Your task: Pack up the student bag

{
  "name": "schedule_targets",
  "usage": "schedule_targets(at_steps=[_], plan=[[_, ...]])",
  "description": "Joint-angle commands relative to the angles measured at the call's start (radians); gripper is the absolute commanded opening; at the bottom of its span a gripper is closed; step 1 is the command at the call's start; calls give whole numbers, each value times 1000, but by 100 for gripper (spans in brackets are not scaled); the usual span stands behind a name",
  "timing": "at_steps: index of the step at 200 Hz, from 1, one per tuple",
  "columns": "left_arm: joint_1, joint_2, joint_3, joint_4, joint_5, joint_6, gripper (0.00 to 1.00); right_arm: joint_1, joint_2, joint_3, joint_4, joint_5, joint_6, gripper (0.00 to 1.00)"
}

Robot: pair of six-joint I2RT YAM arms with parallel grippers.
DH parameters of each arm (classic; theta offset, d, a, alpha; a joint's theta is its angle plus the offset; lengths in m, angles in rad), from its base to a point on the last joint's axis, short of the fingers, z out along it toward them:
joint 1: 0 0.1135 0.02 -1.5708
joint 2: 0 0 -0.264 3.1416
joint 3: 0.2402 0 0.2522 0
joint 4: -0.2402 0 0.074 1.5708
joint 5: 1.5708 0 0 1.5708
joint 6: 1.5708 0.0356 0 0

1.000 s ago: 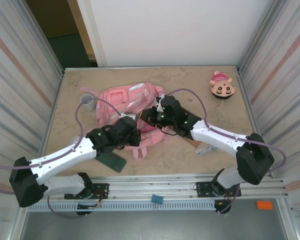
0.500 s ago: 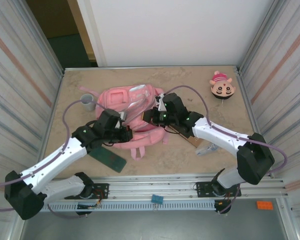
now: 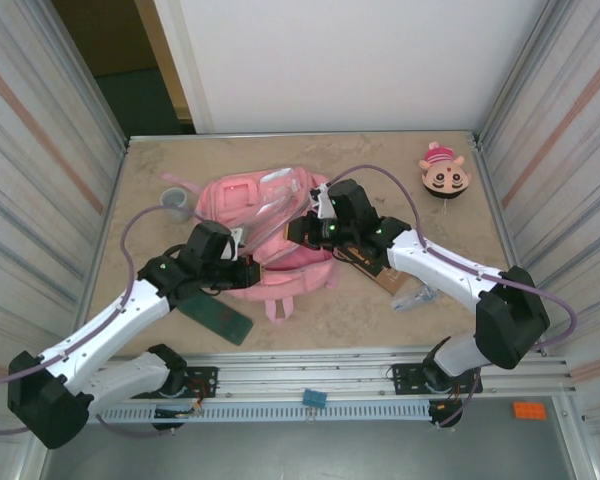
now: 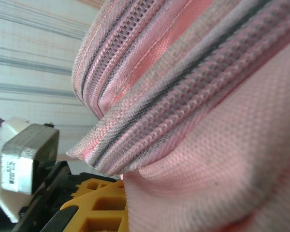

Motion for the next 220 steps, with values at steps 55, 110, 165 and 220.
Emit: schedule_targets(at_steps=[55,110,165,220], plan=[[-30,-21,-80,85,-108,-128,20,37,-7,65,130,33,91,0],[-104,-9,-109,157,-140,-151,26,52,0,93,149,75,156,0],[-158,15,-100,134,-242,-146,28,54,9,99,145,82,167,0],[-138,6,-83,112,-267,-158,2,37,-2,101,36,65,91,0]])
